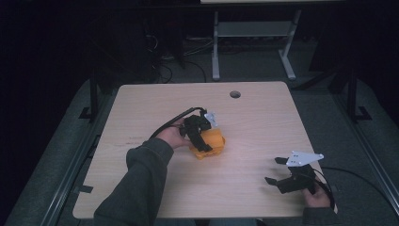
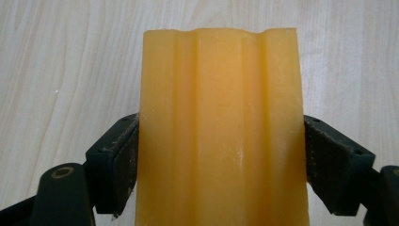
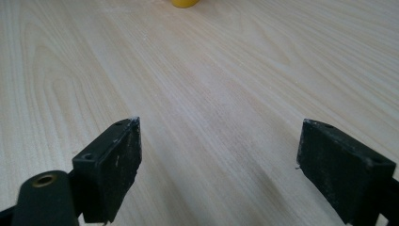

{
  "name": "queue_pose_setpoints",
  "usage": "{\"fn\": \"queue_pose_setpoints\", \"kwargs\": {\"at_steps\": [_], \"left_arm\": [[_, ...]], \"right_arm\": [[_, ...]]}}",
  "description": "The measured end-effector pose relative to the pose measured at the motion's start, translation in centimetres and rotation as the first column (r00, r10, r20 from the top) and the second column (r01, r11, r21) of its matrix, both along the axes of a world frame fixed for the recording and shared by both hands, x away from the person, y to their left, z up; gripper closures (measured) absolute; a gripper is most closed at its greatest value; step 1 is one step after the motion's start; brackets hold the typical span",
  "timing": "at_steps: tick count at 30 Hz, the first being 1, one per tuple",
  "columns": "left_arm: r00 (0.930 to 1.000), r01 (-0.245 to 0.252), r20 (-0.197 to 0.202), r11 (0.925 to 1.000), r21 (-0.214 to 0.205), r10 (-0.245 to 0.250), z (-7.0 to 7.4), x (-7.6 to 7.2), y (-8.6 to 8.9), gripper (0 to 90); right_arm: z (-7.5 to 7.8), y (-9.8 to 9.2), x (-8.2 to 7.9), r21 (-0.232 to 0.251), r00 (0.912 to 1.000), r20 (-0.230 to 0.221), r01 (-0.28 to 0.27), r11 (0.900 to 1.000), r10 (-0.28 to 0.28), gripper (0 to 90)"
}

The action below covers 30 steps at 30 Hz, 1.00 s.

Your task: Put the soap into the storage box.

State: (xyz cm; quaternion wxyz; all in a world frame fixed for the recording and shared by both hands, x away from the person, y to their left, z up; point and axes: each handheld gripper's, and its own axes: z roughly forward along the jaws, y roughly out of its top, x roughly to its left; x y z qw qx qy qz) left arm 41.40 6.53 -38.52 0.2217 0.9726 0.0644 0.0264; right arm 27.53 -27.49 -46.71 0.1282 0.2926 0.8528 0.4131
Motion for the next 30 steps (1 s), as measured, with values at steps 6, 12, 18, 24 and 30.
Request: {"fn": "queue_pose_setpoints", "kwargs": {"at_steps": [6,12,18,24,30], "left_arm": [[0.9999,-0.011,0.006,0.9997,-0.02,0.011,0.5,-0.2,0.5,19.3],[0.9998,-0.019,0.01,0.9992,-0.037,0.019,0.9,-0.3,0.8,19.6],[0.9996,-0.02,0.017,0.9986,-0.05,0.021,1.3,-0.4,1.1,19.4],[0.9993,-0.028,0.021,0.9983,-0.051,0.029,1.5,-0.6,1.5,19.6],[0.999,-0.026,0.034,0.9981,-0.056,0.028,1.9,-0.8,1.9,19.7]], "right_arm": [[-0.1,0.0,0.0,-0.004,1.0,-0.006,-0.001,1.0,0.001,13.7],[-0.1,0.0,0.1,-0.006,1.0,-0.003,-0.002,1.0,0.002,13.7],[-0.1,0.0,0.1,-0.002,1.0,-0.003,0.004,1.0,-0.004,13.7],[-0.1,0.0,0.1,-0.005,1.0,-0.003,0.004,1.0,-0.005,13.7],[0.0,0.0,0.0,-0.003,1.0,-0.001,0.009,1.0,-0.009,13.7]]}}
